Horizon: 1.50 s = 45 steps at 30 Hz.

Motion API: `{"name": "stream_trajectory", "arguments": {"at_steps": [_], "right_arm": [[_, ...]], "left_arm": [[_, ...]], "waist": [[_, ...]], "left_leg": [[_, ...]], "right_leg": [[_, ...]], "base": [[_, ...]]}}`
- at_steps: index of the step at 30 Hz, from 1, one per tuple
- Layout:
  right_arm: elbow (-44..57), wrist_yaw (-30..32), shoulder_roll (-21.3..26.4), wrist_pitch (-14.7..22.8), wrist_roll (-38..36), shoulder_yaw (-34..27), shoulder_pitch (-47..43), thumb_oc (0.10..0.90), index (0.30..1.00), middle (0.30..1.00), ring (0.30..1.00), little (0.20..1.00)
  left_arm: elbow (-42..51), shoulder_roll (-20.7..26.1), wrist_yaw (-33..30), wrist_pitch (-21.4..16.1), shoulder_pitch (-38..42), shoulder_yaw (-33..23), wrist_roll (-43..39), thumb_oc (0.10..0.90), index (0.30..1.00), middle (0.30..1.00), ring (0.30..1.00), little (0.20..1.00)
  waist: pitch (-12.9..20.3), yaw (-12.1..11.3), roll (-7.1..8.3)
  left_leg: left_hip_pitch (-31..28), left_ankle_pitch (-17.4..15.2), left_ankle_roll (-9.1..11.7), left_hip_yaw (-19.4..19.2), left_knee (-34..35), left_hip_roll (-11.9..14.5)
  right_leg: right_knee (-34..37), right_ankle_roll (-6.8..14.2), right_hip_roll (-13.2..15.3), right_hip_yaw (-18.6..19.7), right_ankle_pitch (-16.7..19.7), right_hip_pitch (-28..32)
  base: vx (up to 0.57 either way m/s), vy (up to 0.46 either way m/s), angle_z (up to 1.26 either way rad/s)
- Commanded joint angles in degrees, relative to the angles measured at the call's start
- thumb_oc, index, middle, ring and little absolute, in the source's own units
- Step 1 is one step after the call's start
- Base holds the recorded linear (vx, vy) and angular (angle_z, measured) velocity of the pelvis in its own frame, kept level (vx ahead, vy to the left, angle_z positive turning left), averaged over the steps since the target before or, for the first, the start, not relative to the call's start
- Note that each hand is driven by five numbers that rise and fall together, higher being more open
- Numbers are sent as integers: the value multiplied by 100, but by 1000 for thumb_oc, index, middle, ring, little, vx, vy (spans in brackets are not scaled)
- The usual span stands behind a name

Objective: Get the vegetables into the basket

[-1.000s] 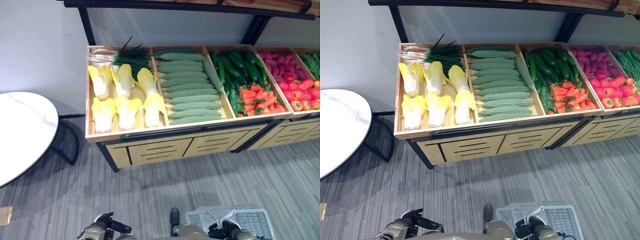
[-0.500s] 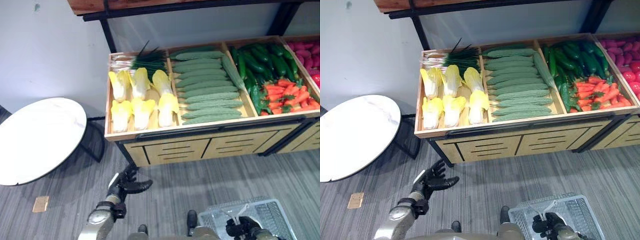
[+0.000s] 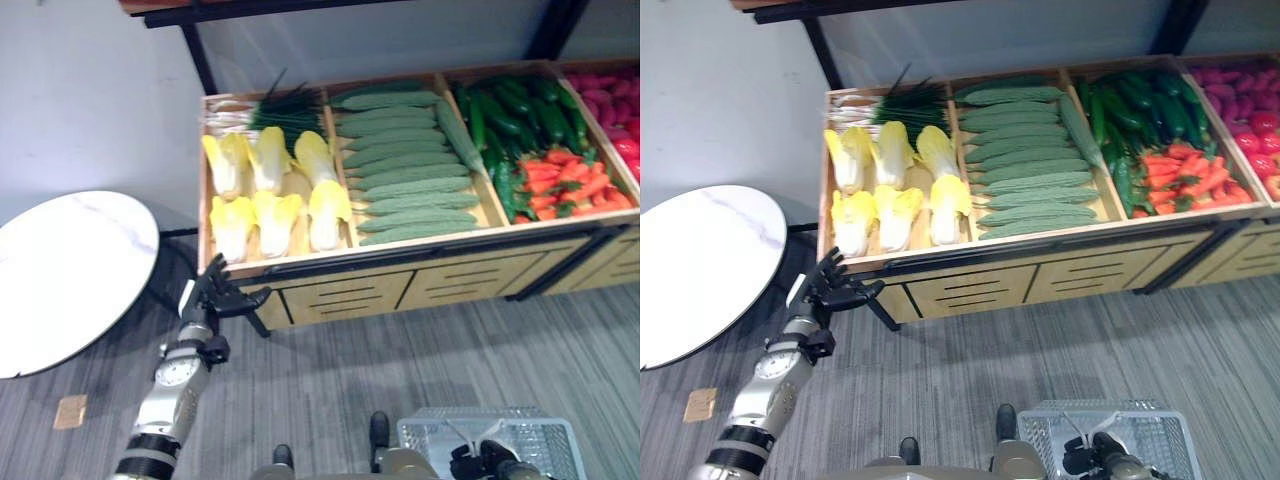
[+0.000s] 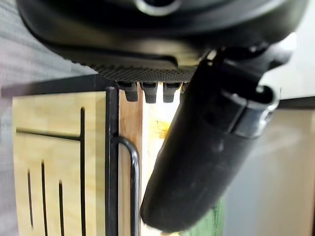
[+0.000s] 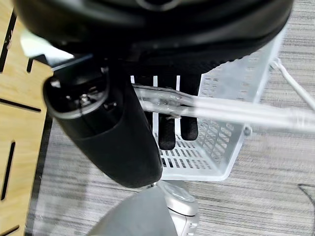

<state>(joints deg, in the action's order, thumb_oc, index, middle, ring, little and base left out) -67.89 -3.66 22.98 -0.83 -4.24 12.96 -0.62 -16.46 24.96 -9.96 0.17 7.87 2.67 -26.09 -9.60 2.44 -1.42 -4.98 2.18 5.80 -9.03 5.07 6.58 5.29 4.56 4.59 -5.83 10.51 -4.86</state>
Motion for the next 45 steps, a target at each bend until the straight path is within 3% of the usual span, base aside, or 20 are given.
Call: {"name": "stream_trajectory", "arguments": {"at_steps": [1,3,7,9,10,18,28,31,37,38,39,45], "right_arm": [[25,13,-120,135,94,380,-236,400,300,300,300,300],[23,14,-122,135,94,378,-242,400,300,300,300,300],[26,80,-121,145,98,543,-360,400,300,300,300,300],[25,153,-132,171,72,656,-451,400,300,300,300,300],[-11,263,-145,201,-9,755,-547,400,300,300,300,300],[26,332,-100,250,-271,901,-619,400,300,300,300,300],[-9,344,-79,208,-281,1061,-758,400,300,300,300,300],[-34,355,-74,191,-230,1103,-792,400,300,300,300,300],[-77,390,-49,183,-187,1098,-770,400,300,300,300,300],[-76,396,-43,186,-188,1088,-768,400,300,300,300,300],[-75,396,-41,186,-188,1089,-767,400,300,300,300,300],[-140,409,-36,205,-194,1050,-687,400,300,300,300,300]], "left_arm": [[44,506,-457,-824,1248,-206,258,900,1000,1000,1000,1000],[28,510,-456,-832,1263,-202,253,900,1000,1000,1000,1000],[-758,930,-791,-789,2111,31,352,900,1000,1000,1000,1000],[-1330,1180,-1011,-836,2570,78,192,900,1000,1000,1000,1000],[-2159,1462,-1190,-822,3183,290,52,900,1000,1000,1000,1000],[-3530,1963,-891,-464,4233,1091,388,900,1000,1000,1000,1000],[-4129,1298,-604,-365,4884,1597,265,900,1000,1000,1000,1000],[-4089,860,-541,-357,4894,1686,239,900,1000,1000,1000,1000],[-4341,410,-430,-238,4801,1773,360,900,1000,1000,1000,1000],[-4419,390,-420,-209,4769,1760,386,700,720,720,720,720],[-4421,389,-418,-210,4769,1759,387,400,300,300,300,300],[-4709,467,-444,-87,4644,1713,684,400,300,300,300,300]], "waist": [[82,179,196],[90,174,197],[54,291,124],[9,350,94],[-57,425,72],[-169,570,41],[-252,799,-146],[-255,900,-230],[-240,1001,-315],[-243,1009,-315],[-241,1009,-316],[-211,958,-282]], "left_leg": [[397,114,175,50,-47,51],[412,115,176,46,-48,52],[579,180,196,-31,-21,82],[690,224,215,-75,-11,100],[818,285,251,-118,-9,139],[1040,394,329,-173,-7,219],[1159,421,376,-337,-7,244],[1110,410,384,-421,-7,235],[1107,410,381,-487,-7,223],[1115,413,379,-486,-7,224],[1116,412,379,-486,-7,224],[1129,435,385,-502,-7,252]], "right_leg": [[-95,560,386,181,-523,203],[-98,559,385,185,-521,186],[-89,564,352,257,-474,-34],[-93,572,328,312,-438,-205],[-109,568,287,368,-398,-381],[-103,559,209,483,-331,-650],[-77,544,181,654,-290,-871],[-65,531,156,727,-301,-883],[-49,512,160,755,-303,-899],[-48,511,155,763,-302,-909],[-48,511,155,764,-302,-911],[-46,492,125,749,-291,-914]], "base": [[-45,3,-33],[-21,-1,-22],[-16,-6,-8],[-41,-21,-21],[-27,-40,-16],[-6,-28,-11],[3,-7,-8],[36,12,-4],[9,0,-7],[-6,-9,-7],[0,0,0],[-2,-4,-1]]}}
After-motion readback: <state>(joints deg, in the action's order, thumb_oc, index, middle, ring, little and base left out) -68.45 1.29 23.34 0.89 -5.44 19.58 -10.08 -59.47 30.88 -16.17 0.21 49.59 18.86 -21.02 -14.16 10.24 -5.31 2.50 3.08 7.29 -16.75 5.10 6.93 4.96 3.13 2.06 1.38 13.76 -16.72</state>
